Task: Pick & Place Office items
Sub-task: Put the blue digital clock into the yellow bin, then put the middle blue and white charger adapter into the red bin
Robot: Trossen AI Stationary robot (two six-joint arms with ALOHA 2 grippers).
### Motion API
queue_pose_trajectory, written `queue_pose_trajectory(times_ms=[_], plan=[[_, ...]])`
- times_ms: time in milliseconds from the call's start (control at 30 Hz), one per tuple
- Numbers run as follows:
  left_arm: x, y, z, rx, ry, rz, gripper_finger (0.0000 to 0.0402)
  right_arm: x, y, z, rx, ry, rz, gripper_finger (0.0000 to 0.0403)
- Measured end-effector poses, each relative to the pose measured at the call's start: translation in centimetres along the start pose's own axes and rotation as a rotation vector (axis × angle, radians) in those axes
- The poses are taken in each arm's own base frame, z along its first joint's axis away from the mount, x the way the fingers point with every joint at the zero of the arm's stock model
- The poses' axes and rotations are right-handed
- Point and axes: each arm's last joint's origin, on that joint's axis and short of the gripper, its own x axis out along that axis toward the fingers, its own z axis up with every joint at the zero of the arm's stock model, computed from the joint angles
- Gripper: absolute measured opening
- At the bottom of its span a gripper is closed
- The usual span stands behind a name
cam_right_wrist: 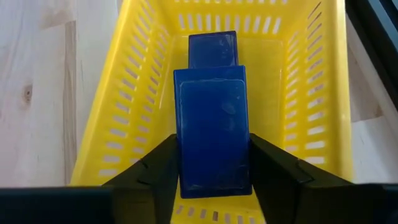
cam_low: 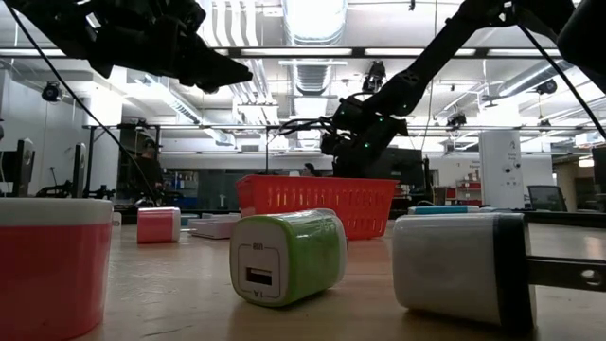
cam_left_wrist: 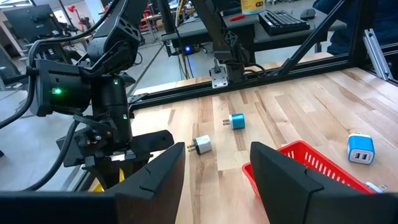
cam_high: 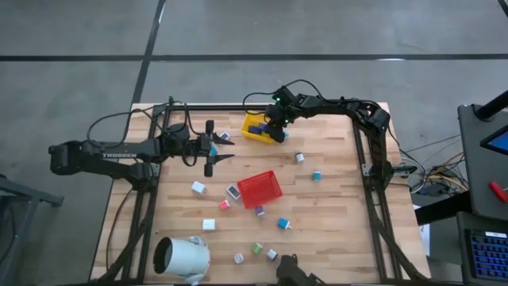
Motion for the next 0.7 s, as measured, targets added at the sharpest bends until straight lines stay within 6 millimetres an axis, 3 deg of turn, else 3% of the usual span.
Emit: queue_pose_trajectory(times_ms=[167, 700], plan=[[0.00, 0.00, 0.00, 0.000, 0.000, 0.000, 0.0186, 0.00, 0.00, -0.02, 0.000, 0.005, -0.011, 0.0225], [0.00, 0.00, 0.00, 0.000, 0.000, 0.000, 0.0186, 0.01, -0.08, 0.24, -0.015, -0.020, -0.021, 0.0182]])
